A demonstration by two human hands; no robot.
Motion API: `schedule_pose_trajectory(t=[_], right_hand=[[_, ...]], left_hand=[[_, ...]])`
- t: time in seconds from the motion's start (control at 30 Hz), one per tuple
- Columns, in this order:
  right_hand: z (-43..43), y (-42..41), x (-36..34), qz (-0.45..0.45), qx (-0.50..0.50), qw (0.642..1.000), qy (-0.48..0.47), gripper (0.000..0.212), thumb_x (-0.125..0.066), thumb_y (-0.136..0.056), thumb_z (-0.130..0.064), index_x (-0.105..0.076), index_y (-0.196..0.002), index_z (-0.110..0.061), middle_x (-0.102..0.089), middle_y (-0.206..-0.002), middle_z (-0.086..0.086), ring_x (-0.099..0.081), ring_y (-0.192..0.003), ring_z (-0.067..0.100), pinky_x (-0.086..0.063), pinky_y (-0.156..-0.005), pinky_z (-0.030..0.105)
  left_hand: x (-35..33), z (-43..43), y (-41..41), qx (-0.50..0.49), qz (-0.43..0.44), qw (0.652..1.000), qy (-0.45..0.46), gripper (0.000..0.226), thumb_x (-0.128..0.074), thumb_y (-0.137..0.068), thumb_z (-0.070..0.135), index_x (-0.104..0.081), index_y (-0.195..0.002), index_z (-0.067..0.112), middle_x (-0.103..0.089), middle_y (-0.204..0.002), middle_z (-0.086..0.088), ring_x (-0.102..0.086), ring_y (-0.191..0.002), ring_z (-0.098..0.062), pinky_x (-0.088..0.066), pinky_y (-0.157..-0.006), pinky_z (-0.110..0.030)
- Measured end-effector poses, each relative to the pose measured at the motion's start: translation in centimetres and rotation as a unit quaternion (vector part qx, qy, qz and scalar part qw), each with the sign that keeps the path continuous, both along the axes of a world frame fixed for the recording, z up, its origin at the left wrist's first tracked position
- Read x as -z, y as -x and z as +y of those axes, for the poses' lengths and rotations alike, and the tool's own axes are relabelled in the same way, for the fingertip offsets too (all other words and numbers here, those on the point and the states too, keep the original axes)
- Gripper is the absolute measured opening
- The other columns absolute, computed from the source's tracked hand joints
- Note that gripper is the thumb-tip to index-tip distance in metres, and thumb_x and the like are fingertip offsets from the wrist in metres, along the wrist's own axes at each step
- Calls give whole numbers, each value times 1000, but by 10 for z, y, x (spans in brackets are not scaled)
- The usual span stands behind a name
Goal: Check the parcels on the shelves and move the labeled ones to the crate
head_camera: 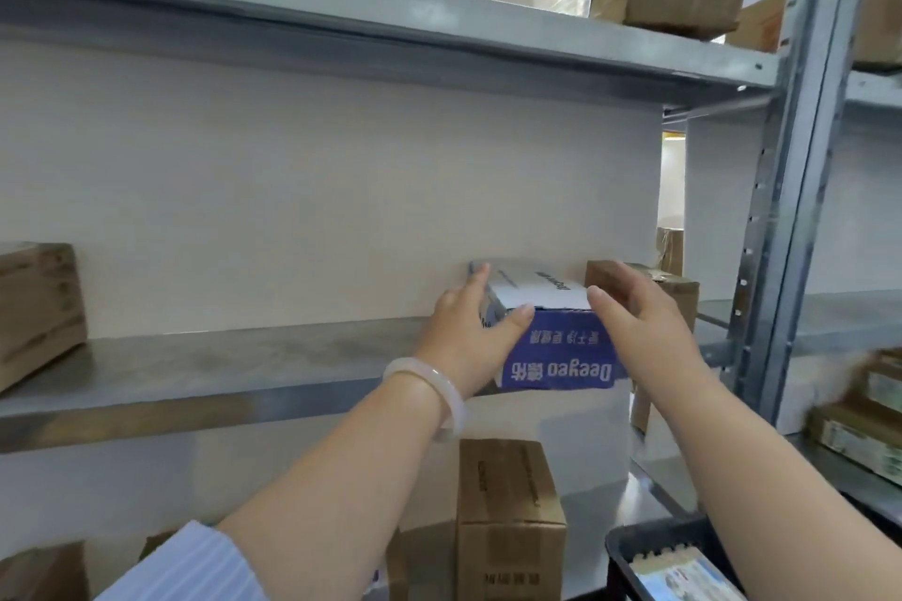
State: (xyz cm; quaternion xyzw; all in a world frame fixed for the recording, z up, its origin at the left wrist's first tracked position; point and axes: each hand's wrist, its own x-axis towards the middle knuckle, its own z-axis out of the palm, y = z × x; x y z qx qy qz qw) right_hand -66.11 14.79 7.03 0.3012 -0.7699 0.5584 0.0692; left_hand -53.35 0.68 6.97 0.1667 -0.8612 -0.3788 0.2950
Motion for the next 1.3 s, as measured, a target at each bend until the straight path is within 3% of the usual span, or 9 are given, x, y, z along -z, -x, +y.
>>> schedule_pose_trajectory(t=[0.1, 0.2, 0.3, 0.6, 0.83, 0.97, 1.07, 1.2, 1.3], right_hand=[[-7, 34, -12, -210, 0, 977, 41, 55, -49, -95, -52, -38, -141, -25, -57, -121, -2, -53, -80, 10, -54, -61, 31], [-12, 48, -6, -343, -46, 937, 55, 47, -54, -93, -50, -50, -122, -12, -68, -91, 10, -67, -79, 24, -54, -72, 39], [-15, 48, 11, -383, -130, 909, 100, 36, -56, -93, -46, -54, -112, -16, -74, -89, 11, -71, -84, 27, -56, -67, 39], [-29, 21, 19, -347, -210, 907, 115, 43, -63, -87, -42, -52, -120, -17, -72, -103, 14, -71, -92, 30, -53, -91, 47], [-49, -50, 5, -155, -218, 961, 72, 67, -69, -78, -50, -39, -137, -38, -63, -113, -5, -71, -86, 17, -57, -61, 27], [-62, -89, 1, -15, -225, 972, 64, 81, -71, -63, -61, -38, -135, -49, -44, -133, -16, -53, -117, 13, -59, -73, 31], [-74, -104, 0, -21, -258, 960, 106, 72, -73, -68, -52, -41, -133, -49, -44, -134, -18, -53, -119, 11, -60, -77, 33], [-90, -113, 8, -40, -290, 947, 129, 61, -75, -80, -38, -42, -129, -57, -48, -134, -18, -57, -119, 14, -58, -83, 42], [-98, -121, 10, -35, -301, 947, 109, 62, -72, -82, -37, -39, -131, -55, -48, -133, -19, -59, -113, 10, -59, -69, 27]], left_hand=[[-4, 2, 31, 8, 12, 992, -129, 62, -45, -98, 53, -24, -153, 34, -44, -143, 4, -53, -78, 10, -35, -42, 0], [1, 3, 47, 14, 28, 978, -205, 55, -42, -100, 51, -29, -150, 34, -61, -105, 10, -64, -66, 4, -47, -47, -9], [9, 3, 50, 17, 52, 973, -226, 47, -46, -101, 42, -37, -146, 31, -61, -96, 12, -67, -67, 1, -52, -53, -14], [27, -14, 9, 2, 110, 951, -288, 29, -48, -102, 30, -46, -130, 36, -64, -111, 6, -71, -78, -5, -54, -61, -22], [0, -46, -41, -64, 90, 974, -199, 55, -60, -95, 38, -47, -144, 18, -47, -146, 6, -47, -131, -12, -38, -105, -26], [-11, -53, -67, -10, 74, 953, -294, 38, -66, -72, 61, -55, -94, 32, -64, -105, 3, -66, -81, -9, -53, -76, -28], [-4, -67, -83, 14, 65, 948, -312, 53, -53, -84, 66, -62, -115, 24, -74, -94, 4, -67, -63, -4, -49, -64, -25], [4, -75, -95, 4, 86, 946, -314, 46, -45, -93, 55, -66, -114, 20, -76, -94, 3, -68, -77, -9, -47, -79, -31], [3, -79, -101, -29, 119, 950, -286, 23, -50, -95, 39, -66, -105, 26, -76, -98, -2, -69, -83, -16, -51, -75, -29]])
